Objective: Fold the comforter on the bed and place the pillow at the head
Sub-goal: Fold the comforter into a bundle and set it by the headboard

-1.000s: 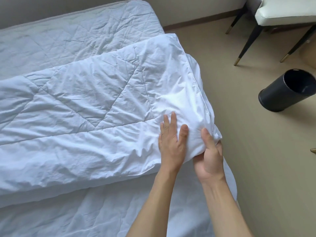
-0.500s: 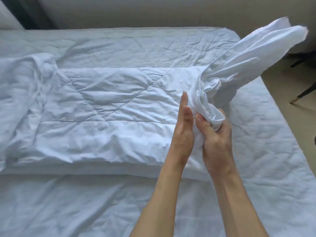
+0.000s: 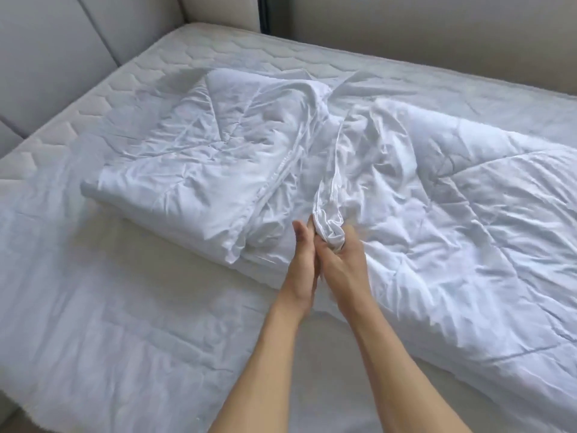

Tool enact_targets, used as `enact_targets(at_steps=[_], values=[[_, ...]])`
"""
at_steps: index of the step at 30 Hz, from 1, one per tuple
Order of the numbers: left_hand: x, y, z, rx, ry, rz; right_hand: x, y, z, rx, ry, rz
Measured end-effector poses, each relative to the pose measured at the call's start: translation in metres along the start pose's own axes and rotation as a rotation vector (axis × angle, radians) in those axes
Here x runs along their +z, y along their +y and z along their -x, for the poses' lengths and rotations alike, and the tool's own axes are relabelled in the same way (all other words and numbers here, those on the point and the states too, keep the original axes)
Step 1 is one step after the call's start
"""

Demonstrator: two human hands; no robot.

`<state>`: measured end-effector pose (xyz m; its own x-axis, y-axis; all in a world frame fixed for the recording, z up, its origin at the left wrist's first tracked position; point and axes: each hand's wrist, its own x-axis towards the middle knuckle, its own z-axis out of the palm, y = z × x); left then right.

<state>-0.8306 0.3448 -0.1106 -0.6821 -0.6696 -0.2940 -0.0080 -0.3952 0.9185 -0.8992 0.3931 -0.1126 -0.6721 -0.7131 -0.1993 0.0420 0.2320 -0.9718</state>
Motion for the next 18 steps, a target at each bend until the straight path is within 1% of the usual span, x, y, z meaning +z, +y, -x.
enact_targets(at_steps=[2, 4, 6, 7, 8, 9, 10, 12, 13, 14, 16, 18], values=[[-0.017, -0.006, 0.001, -0.115, 0.012, -0.004, 0.011, 0.008, -0.007, 0.096, -0.024, 0.086], [-0.039, -0.019, 0.004, -0.186, 0.03, 0.008, 0.022, 0.007, -0.012, 0.153, -0.035, 0.071], [-0.047, -0.02, 0.006, -0.173, 0.037, 0.007, 0.019, 0.004, -0.015, 0.16, -0.064, 0.015], [-0.047, -0.017, 0.005, -0.135, 0.066, 0.012, 0.014, -0.001, -0.013, 0.164, -0.083, -0.011], [-0.045, -0.012, 0.003, -0.085, 0.113, -0.034, 0.007, -0.002, -0.012, 0.152, -0.087, -0.048], [-0.041, -0.007, -0.002, -0.02, 0.157, -0.117, -0.002, -0.004, -0.012, 0.129, -0.08, -0.082], [-0.035, -0.002, -0.007, 0.039, 0.193, -0.252, -0.014, -0.007, -0.012, 0.096, -0.058, -0.104], [-0.021, 0.007, -0.023, 0.197, 0.222, -0.681, -0.047, -0.011, -0.012, 0.007, 0.045, -0.037], [-0.011, 0.009, -0.03, 0.277, 0.209, -0.897, -0.065, -0.013, -0.013, -0.048, 0.116, 0.049], [0.001, 0.012, -0.038, 0.346, 0.173, -1.057, -0.086, -0.012, -0.014, -0.096, 0.182, 0.16], [0.029, 0.014, -0.056, 0.429, 0.075, -1.224, -0.129, -0.003, -0.023, -0.139, 0.257, 0.441], [0.048, 0.0, -0.077, 0.444, -0.031, -1.33, -0.171, 0.017, -0.033, -0.088, 0.273, 0.766]])
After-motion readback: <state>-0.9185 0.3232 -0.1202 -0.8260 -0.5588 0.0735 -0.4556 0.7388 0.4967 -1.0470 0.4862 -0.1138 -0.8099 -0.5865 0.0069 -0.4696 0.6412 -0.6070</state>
